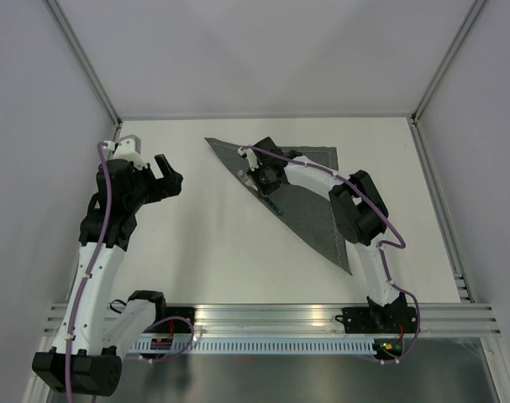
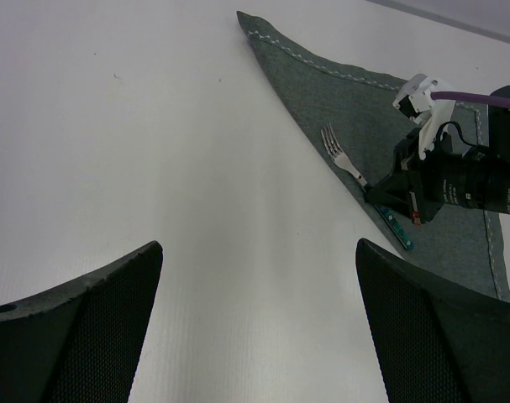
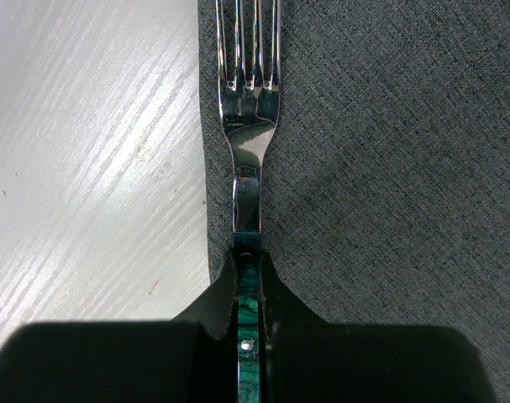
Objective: Fold the napkin, place the utensils inside, and roll it up
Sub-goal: Place the utensil onto the napkin
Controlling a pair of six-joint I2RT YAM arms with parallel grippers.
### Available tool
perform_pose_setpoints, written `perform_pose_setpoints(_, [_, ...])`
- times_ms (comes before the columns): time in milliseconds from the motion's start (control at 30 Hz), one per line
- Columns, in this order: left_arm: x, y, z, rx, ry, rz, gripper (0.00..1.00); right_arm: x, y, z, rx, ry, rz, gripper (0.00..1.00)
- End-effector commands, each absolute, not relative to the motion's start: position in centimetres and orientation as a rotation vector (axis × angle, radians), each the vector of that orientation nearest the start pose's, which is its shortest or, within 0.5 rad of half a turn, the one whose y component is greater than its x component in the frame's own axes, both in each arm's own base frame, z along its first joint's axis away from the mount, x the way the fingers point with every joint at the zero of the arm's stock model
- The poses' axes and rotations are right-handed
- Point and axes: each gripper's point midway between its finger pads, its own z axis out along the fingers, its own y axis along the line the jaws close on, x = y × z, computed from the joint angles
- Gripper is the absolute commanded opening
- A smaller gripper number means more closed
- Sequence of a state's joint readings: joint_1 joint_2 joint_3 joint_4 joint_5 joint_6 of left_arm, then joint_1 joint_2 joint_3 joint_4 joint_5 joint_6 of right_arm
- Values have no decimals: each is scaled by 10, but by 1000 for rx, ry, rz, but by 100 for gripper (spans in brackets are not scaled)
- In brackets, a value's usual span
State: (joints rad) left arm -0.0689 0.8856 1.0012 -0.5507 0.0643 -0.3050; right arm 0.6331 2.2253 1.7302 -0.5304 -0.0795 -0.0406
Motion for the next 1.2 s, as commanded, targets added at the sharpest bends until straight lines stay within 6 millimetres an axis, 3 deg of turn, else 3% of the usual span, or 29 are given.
perform_pose_setpoints(0, [300, -50, 273, -213, 1978, -353, 100, 413, 314, 19, -870, 2483, 270, 1])
perform_pose_setpoints(300, [300, -50, 274, -212, 1977, -355, 100, 414, 313, 31, -866, 2466, 272, 2])
perform_pose_setpoints(667, [300, -52, 273, -211, 1981, -367, 100, 408, 309, 26, -869, 2487, 260, 7])
perform_pose_setpoints(767, [300, -53, 274, -213, 1981, -374, 100, 408, 309, 29, -866, 2483, 264, 16])
perform_pose_setpoints(900, [301, -55, 276, -221, 1980, -391, 100, 409, 311, 35, -859, 2473, 271, 39])
perform_pose_setpoints(1000, [302, -58, 277, -223, 1979, -416, 100, 411, 312, 48, -847, 2456, 283, 51])
perform_pose_setpoints(1167, [303, -69, 285, -195, 1943, -480, 100, 421, 312, 88, -800, 2410, 339, 55])
